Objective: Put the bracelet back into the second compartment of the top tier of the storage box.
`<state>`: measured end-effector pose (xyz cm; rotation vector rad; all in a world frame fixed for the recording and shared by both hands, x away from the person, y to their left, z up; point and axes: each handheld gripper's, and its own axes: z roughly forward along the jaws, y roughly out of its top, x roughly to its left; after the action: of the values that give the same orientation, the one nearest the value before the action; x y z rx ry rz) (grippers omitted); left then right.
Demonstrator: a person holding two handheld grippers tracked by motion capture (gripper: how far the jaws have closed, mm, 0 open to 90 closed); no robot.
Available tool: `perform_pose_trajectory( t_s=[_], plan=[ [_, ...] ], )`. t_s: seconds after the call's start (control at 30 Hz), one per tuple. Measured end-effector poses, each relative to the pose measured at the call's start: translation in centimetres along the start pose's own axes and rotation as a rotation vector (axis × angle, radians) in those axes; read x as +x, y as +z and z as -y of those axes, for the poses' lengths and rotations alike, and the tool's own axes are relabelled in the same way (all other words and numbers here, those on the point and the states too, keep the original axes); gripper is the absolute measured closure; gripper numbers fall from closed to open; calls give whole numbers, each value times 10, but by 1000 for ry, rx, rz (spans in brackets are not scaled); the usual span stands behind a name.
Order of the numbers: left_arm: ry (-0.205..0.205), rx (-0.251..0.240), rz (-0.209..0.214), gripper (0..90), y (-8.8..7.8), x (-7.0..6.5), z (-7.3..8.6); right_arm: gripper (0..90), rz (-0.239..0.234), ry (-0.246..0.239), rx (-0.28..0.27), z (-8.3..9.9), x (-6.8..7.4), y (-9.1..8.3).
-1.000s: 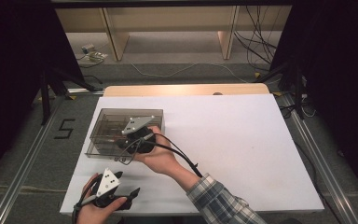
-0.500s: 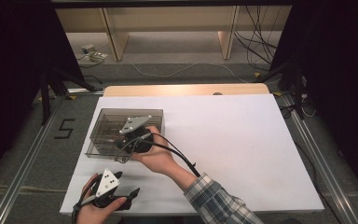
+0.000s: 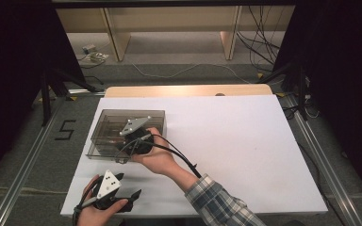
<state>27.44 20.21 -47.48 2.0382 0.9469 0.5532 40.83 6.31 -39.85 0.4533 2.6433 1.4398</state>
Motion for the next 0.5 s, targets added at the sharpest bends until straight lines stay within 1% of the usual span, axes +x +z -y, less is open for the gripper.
perform_pose_trajectory(
  t_s=[0.5],
  plan=[
    [0, 3, 3, 166, 0, 0, 0, 900, 2, 8, 53, 3, -2, 4]
  ],
)
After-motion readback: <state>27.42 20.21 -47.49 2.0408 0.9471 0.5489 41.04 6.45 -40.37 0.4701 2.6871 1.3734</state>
